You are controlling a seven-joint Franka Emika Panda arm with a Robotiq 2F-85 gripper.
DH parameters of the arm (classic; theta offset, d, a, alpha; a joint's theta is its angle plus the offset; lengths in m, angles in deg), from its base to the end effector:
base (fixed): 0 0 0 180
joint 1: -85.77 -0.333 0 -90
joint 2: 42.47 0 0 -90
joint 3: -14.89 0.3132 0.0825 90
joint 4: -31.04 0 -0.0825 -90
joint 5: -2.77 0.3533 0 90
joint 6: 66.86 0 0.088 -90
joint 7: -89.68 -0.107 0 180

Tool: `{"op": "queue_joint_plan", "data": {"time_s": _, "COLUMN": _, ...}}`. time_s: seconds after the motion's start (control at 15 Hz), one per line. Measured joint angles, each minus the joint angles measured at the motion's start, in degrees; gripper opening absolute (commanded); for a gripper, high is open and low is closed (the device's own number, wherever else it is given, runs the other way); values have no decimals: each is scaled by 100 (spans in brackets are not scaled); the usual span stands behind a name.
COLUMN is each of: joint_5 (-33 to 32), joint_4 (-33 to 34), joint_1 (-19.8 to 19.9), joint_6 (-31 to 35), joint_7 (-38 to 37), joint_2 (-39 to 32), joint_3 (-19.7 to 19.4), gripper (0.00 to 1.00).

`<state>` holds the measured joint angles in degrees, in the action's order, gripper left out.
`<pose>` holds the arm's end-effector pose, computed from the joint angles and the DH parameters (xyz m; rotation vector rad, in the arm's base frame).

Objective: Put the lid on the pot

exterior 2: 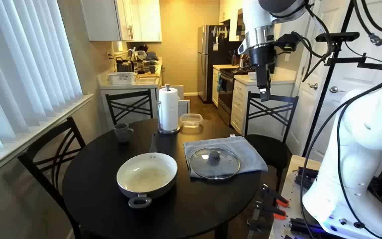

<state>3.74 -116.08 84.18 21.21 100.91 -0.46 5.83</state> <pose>0.2657 -0.0376 0.4781 -2.9432 -0.1768 0.4211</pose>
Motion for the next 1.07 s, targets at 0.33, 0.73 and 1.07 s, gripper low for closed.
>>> {"op": "queue_joint_plan", "data": {"time_s": 0.33, "joint_5": 0, "joint_4": 0, "joint_1": 0, "joint_6": 0, "joint_7": 0, "joint_2": 0, "joint_3": -1, "gripper": 100}}
{"op": "queue_joint_plan", "data": {"time_s": 0.73, "joint_5": -301, "joint_4": -43, "joint_1": 49, "joint_6": 1046, "joint_7": 4, "joint_2": -324, "joint_3": -55, "gripper": 100}}
{"op": "queue_joint_plan", "data": {"time_s": 1.07, "joint_5": -599, "joint_4": -225, "joint_1": 348, "joint_6": 3557, "joint_7": 36, "joint_2": -1814, "joint_3": -293, "gripper": 100}}
